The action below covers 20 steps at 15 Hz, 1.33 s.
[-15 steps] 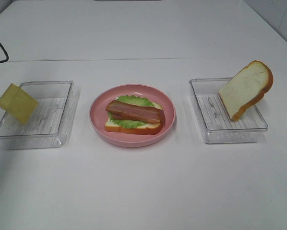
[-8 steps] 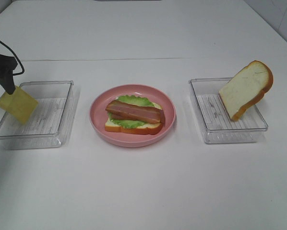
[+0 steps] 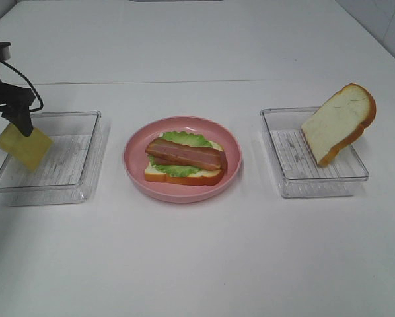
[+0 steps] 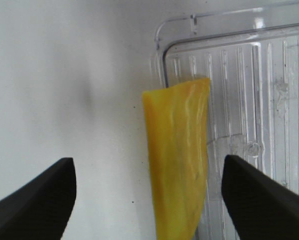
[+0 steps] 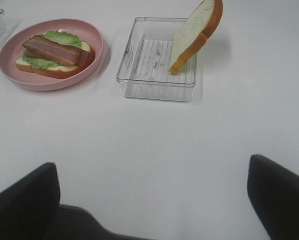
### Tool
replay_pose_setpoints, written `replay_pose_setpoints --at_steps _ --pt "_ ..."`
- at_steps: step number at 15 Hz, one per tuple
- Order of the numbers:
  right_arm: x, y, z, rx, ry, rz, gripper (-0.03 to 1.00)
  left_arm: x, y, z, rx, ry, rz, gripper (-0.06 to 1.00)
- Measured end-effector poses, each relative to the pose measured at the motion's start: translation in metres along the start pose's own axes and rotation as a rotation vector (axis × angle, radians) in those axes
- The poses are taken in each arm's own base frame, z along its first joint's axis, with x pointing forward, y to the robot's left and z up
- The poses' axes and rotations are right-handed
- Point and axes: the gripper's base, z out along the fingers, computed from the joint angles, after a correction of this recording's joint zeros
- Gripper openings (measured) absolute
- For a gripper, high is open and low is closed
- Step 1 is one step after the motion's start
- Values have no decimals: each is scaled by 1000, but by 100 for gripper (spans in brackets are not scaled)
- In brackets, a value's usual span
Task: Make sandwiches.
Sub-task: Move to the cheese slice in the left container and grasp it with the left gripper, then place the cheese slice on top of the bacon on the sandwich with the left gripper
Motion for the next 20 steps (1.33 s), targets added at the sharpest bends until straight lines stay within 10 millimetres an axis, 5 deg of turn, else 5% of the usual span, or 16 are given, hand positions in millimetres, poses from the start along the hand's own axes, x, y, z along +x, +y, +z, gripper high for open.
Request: replay_pose_setpoints --at_steps 5,7,11,16,20 --pt "0 0 0 0 0 0 98 0 1 7 -1 4 -2 57" --pt "0 0 0 0 0 0 98 -1 -1 7 15 -7 -13 27" --pt "0 0 0 -1 0 0 98 -2 -6 7 35 -8 -22 0" --pt "0 0 0 -1 0 0 98 -3 -6 4 40 -6 -24 0" --pt "0 0 0 -1 0 0 98 -18 -6 -18 27 -24 1 0"
